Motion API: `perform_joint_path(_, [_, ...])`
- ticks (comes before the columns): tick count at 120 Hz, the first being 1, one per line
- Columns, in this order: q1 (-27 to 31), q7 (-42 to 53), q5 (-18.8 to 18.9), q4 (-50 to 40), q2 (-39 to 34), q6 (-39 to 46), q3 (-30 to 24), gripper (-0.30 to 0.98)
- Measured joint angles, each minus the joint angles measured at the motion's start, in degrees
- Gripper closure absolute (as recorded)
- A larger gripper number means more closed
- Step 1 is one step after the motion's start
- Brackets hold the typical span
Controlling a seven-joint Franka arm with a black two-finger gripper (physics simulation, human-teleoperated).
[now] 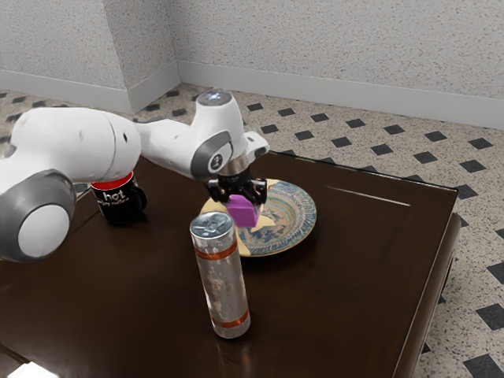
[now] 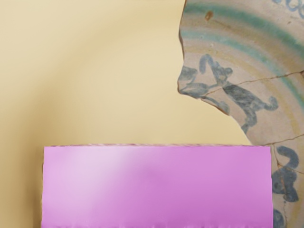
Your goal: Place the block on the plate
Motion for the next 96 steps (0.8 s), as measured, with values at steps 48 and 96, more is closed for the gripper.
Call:
perform_joint_path(48, [-0.95,-0.59,-1.31,-6.18,-7.72,0.43,0.23,0.06])
perform_joint_path(96, [8.36,11.36,3.08,0.03,-26.55,-27.62,-8.80,0.01])
